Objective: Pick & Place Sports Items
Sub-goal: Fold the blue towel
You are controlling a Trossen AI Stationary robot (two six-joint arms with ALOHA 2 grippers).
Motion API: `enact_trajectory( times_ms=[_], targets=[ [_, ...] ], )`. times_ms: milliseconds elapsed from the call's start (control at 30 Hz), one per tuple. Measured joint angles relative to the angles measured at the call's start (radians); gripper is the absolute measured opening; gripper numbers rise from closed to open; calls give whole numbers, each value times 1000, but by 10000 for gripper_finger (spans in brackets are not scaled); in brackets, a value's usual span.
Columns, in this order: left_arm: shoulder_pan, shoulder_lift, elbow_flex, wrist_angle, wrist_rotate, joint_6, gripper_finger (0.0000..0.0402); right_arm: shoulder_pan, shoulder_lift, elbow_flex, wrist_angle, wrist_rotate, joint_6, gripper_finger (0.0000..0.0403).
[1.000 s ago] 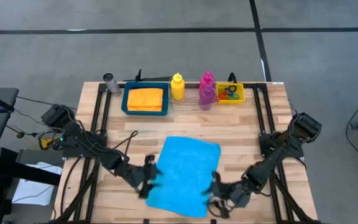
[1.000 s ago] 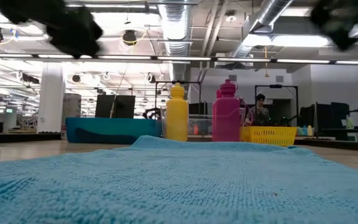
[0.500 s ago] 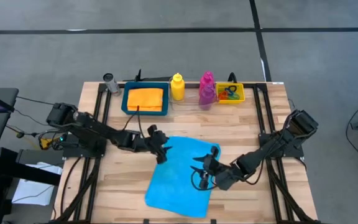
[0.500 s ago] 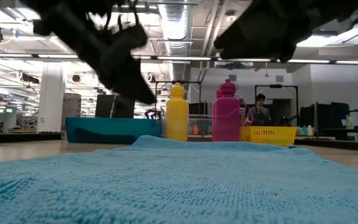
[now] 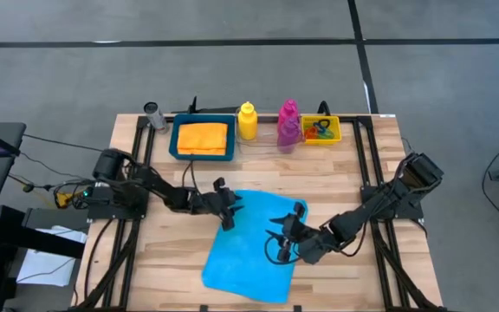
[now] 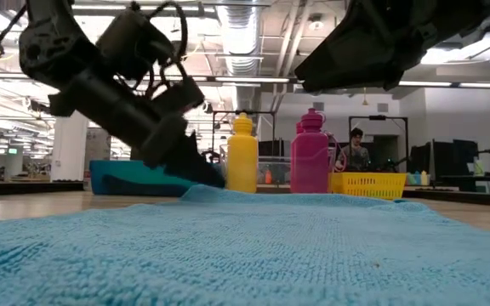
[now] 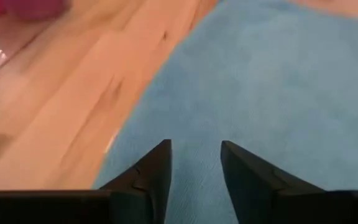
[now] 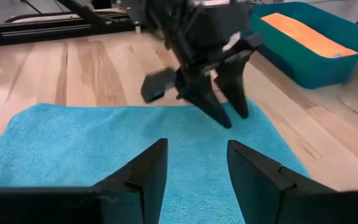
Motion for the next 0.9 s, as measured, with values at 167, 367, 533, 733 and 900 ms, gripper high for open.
enact_trajectory(
  times_ms=[167,367,533,733,900],
  targets=[
    [18,86,24,7,-1,-27,100,-3,0,0,1,2,0,159],
    [50,92,28,-52,-4,-142,63,-2,0,0,-3,-1,0,159],
    [53,5,27,-234,-27,-215,35,1,0,0,-16,-29,24,159],
    [47,-144,22,-492,-28,-321,6,1,0,0,-43,-48,67,159],
    [26,-224,19,-585,-26,-363,7,1,0,-1,-53,-49,79,159]
  ],
)
